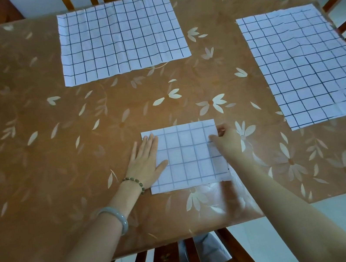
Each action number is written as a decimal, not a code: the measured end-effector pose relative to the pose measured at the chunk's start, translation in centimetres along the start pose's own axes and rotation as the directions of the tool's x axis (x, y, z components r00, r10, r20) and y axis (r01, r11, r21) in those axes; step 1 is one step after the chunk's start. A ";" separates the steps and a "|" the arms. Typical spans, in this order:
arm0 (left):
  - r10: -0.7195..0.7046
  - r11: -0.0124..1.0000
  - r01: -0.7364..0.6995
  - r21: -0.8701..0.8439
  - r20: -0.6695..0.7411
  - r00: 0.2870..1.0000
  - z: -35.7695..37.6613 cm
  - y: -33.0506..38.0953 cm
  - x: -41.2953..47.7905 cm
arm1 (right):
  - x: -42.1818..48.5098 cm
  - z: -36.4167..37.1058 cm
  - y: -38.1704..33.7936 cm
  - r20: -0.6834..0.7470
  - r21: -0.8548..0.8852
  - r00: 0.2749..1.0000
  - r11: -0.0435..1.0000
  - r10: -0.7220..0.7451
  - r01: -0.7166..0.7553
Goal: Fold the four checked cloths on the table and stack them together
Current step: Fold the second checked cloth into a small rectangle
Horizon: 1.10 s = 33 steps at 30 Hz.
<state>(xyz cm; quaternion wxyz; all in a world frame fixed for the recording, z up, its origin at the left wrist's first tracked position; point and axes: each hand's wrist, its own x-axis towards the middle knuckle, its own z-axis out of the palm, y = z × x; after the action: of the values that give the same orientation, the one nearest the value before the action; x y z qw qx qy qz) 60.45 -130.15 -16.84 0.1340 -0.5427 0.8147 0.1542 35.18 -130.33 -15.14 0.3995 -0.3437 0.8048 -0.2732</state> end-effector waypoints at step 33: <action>0.058 0.997 -0.054 0.048 -0.101 0.993 2.0 -1.0 1.5 | -1.7 10.4 0.7 0.430 -0.561 0.679 0.413 -0.595 0.717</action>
<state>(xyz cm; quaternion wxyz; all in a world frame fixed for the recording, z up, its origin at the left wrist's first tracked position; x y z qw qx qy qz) 60.91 -131.00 -19.39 0.0999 -0.5237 0.8386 0.1116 44.36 -130.32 -20.45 0.1646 -0.7747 0.6079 -0.0565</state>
